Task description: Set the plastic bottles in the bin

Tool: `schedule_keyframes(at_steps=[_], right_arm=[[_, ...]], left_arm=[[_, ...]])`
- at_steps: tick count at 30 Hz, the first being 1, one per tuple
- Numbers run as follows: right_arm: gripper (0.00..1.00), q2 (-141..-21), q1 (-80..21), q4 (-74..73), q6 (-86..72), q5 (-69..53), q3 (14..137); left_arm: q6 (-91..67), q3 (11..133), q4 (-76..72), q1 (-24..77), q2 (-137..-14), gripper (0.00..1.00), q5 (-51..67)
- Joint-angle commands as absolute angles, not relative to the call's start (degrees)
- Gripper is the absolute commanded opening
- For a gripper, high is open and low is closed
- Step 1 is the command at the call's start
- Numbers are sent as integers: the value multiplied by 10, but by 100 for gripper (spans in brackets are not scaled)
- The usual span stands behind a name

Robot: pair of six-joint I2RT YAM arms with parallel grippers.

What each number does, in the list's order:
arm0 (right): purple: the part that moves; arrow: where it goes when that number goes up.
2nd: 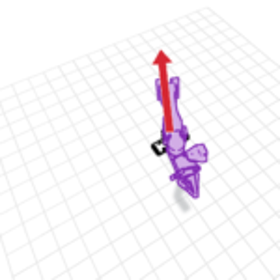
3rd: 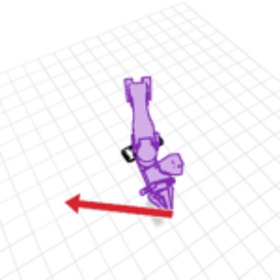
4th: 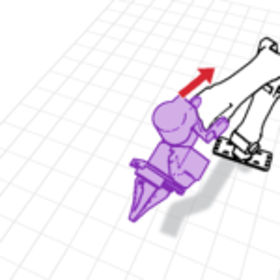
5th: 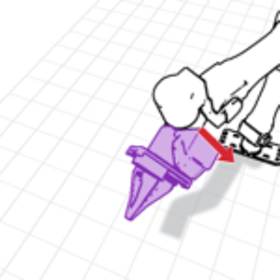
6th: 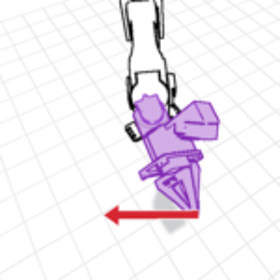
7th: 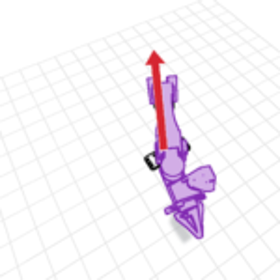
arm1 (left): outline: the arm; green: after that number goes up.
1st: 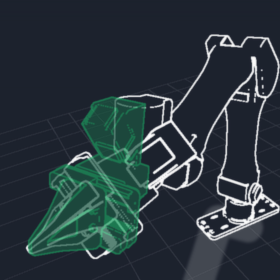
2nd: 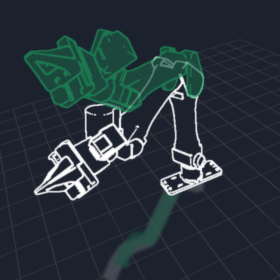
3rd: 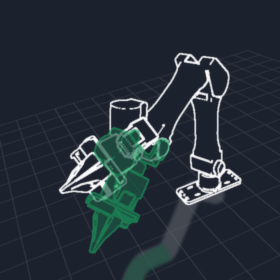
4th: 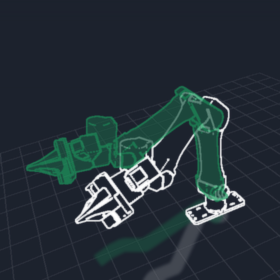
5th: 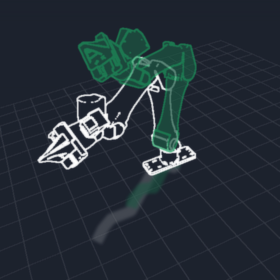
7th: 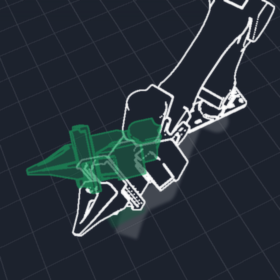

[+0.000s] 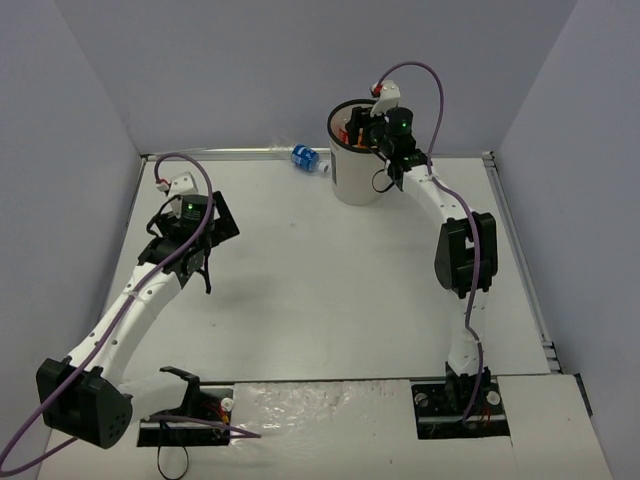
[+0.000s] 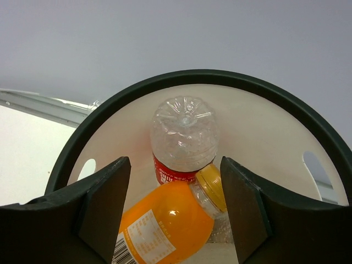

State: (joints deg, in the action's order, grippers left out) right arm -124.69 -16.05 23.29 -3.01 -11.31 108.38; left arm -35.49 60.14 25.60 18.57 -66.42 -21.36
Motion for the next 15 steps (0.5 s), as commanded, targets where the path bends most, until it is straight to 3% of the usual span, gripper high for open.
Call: schedule_keyframes(at_steps=[1, 6, 8, 9, 10, 15], right_arm=[[66, -1188, -159, 265, -10, -120, 1101], [74, -1176, -158, 263, -7, -138, 1149], [86, -1165, -159, 269, 8, -140, 1162], [97, -1153, -159, 274, 9, -140, 1159], [100, -1144, -159, 280, 10, -139, 1158], [100, -1071, -159, 330, 1, -131, 1089]], left_arm=[[-342, 632, 236, 181, -677, 97, -207], [-349, 658, 205, 181, -712, 97, -181], [-355, 684, 194, 181, -741, 97, -172], [-360, 696, 192, 181, -765, 97, -166], [-361, 709, 191, 181, -784, 97, -162], [-377, 832, 196, 181, -914, 97, -119]])
